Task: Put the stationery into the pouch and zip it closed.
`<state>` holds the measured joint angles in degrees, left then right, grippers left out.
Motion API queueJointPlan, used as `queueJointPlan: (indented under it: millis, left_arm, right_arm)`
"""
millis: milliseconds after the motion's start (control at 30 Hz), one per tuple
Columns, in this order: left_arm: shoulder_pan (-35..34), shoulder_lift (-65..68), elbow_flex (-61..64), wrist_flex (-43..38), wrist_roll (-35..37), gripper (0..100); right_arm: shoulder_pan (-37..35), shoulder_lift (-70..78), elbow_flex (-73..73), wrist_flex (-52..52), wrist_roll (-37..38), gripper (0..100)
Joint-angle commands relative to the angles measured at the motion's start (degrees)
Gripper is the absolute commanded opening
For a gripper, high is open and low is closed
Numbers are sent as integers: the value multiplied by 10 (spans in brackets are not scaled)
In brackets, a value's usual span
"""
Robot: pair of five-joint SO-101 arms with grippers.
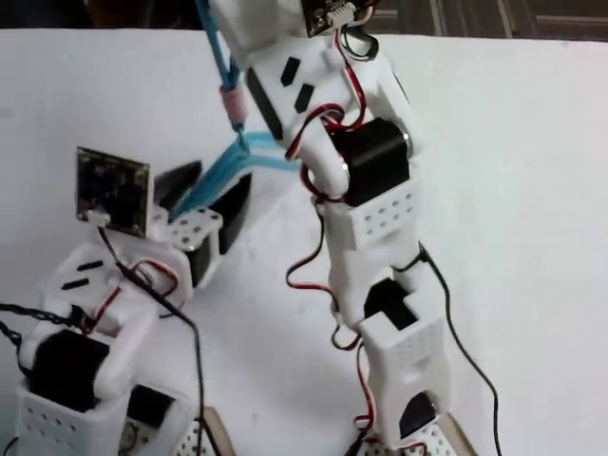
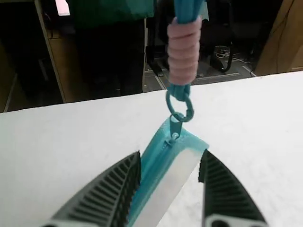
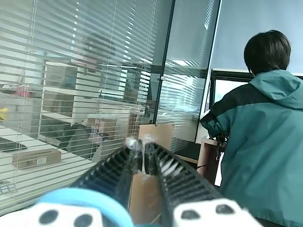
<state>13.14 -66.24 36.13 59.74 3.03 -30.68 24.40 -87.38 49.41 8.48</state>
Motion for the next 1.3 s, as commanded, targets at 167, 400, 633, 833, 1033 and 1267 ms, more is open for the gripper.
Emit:
queueJointPlan:
  millis: [167,400,633,833,1033,1267]
  left_arm:
    - [12,-7,22,-35,-4,214]
    - [-4,-11,-4,-44,-24,209]
    - [-4,-3,-21,-47,-105,202]
    - [-1,58,7,-95,-105,202]
    - [2,137,-17,-101,-106,183]
    - [3,144,-23,-55,-103,37]
  right_arm:
    - [-4,-39,-18,-2,4,15]
    - [-4,-39,-18,-2,4,15]
    - [-4,-39,-18,-2,4,15]
    - [-4,-39,-18,-2,4,15]
    - [-2,-38,-18,-2,4,15]
    - [2,-34,-16,-2,4,15]
